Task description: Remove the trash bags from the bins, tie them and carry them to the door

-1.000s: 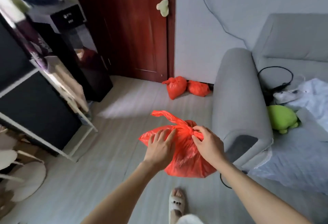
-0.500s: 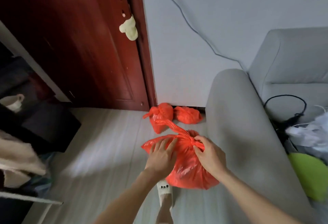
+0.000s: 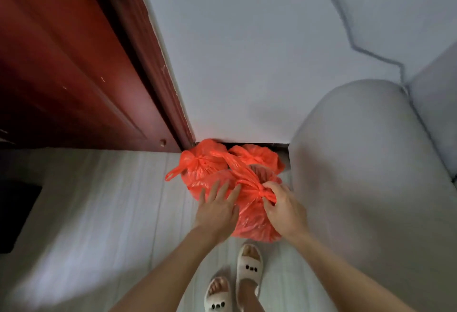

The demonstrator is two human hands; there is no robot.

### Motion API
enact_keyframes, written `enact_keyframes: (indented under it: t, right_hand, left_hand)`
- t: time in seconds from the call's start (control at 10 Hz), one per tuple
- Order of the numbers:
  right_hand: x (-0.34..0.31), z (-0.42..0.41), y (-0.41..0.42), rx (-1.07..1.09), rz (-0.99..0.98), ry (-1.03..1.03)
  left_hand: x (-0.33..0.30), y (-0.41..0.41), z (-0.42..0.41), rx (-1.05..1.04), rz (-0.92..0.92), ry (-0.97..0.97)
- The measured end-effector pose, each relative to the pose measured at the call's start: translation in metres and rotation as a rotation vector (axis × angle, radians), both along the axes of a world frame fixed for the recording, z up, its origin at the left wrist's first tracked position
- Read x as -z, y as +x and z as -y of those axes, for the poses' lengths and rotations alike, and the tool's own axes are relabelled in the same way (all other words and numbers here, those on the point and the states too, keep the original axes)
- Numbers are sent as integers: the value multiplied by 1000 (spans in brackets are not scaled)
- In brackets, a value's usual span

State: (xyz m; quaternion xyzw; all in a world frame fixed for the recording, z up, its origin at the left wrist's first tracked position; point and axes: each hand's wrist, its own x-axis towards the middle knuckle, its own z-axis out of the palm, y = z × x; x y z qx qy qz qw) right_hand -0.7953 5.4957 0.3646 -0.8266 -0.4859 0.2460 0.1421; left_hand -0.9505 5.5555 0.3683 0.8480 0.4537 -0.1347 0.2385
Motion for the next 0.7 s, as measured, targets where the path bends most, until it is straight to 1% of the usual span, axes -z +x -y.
enact_keyframes:
  t: [0.1, 0.2, 0.3, 0.4, 0.5, 0.6, 0.7]
  right_hand:
    - [91, -39, 15, -34, -6, -36]
    - [197, -63, 23, -53, 0, -33]
    - [294, -76, 25, -89, -15, -78]
    - [373, -81, 20, -108, -9, -167]
    - [405, -83, 13, -87, -11, -194]
    - [402, -83, 13, -128, -28, -182]
    - [361, -84, 18, -199, 41, -285]
  left_hand:
    - [96, 15, -34, 52, -70, -25]
    - [204, 18, -58, 141, -144, -63]
    - [304, 19, -73, 151, -174, -102]
    - [380, 17, -76, 152, -198, -167]
    - [419, 17, -79, 165, -229, -231]
    - [416, 17, -86, 167, -229, -264]
    - [372, 15, -92, 182, -210, -258]
